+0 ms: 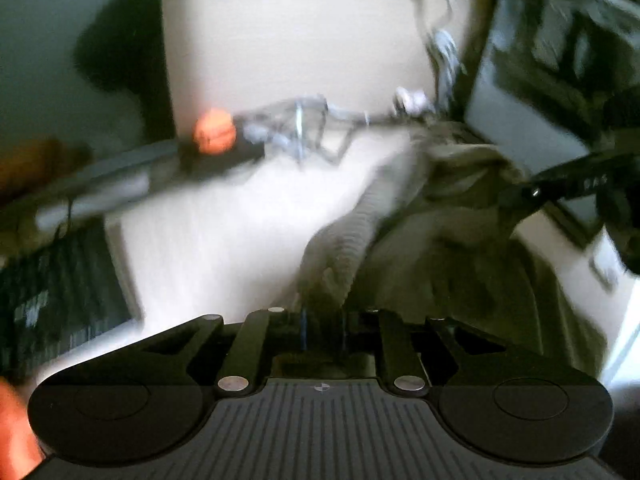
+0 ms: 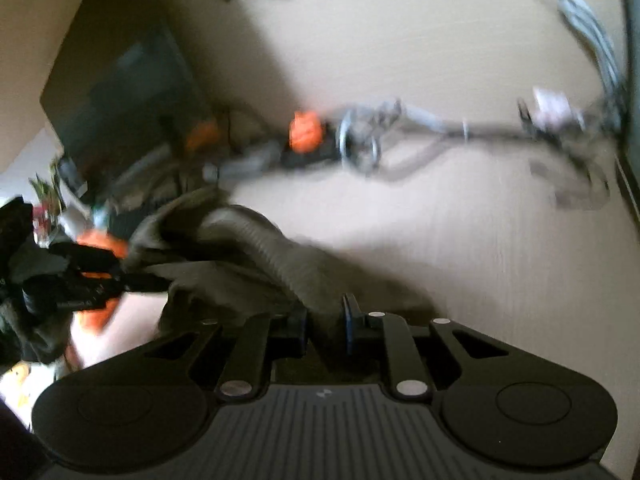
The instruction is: Fold clothes
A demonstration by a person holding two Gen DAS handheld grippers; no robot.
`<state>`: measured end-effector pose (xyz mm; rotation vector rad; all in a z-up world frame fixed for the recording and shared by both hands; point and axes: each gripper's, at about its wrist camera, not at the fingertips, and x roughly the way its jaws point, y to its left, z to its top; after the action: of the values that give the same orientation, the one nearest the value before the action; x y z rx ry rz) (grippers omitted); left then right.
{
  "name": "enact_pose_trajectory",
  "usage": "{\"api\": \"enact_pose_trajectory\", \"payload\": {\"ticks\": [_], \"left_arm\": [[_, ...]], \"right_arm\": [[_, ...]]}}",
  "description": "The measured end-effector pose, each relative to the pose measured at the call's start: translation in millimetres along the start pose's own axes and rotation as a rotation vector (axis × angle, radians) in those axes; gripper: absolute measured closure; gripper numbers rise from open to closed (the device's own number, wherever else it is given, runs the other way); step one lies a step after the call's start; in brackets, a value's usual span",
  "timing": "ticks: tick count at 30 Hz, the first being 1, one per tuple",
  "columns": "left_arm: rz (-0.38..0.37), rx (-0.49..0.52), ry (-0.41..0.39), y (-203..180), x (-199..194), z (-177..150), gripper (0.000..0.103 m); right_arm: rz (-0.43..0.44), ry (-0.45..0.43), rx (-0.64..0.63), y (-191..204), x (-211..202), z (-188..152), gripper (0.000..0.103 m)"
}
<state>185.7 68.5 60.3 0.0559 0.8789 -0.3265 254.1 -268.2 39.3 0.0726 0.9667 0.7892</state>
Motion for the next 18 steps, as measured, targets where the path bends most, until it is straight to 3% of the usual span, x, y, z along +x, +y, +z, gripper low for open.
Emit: {"api": "enact_pose_trajectory", "payload": {"ticks": [3, 4, 6, 8, 9, 11, 13, 15, 17, 18], "left_arm": [[-0.032, -0.011, 0.091, -14, -3, -39, 0.083], [-0.054, -0.009, 0.119, -17, -3, -51, 0.077], [-0.104, 0.023, 0.152, -21, -5, -67, 0.067], [-0.149, 0.000, 0.147, -14, -17, -73, 0.046], [-0.171, -0.011, 0.144, -10, -23, -76, 0.043], [-0.216, -0.041, 0.134, -1, -36, -82, 0.026], [-0.249, -0.173, 0.071, 20, -46, -79, 0.013], [-0.278, -0.313, 0.009, 41, -50, -75, 0.010], [-0.289, -0.431, -0.004, 52, -35, -66, 0.010], [-0.299, -0.436, -0.007, 50, -29, -63, 0.010]], "right_arm": [[-0.041, 0.090, -0.028, 7, -1, -41, 0.085], [-0.057, 0.117, -0.068, 11, -1, -54, 0.084], [-0.078, 0.145, -0.142, 13, -7, -69, 0.070], [-0.088, 0.132, -0.139, 7, -23, -71, 0.034], [-0.092, 0.124, -0.134, 4, -31, -71, 0.032], [-0.076, 0.065, -0.091, -5, -50, -62, 0.032], [-0.043, -0.023, -0.002, -18, -61, -46, 0.026], [-0.004, -0.076, 0.107, -31, -56, -31, 0.024], [0.026, -0.064, 0.164, -38, -33, -24, 0.024], [0.025, -0.038, 0.173, -38, -17, -24, 0.024]]}}
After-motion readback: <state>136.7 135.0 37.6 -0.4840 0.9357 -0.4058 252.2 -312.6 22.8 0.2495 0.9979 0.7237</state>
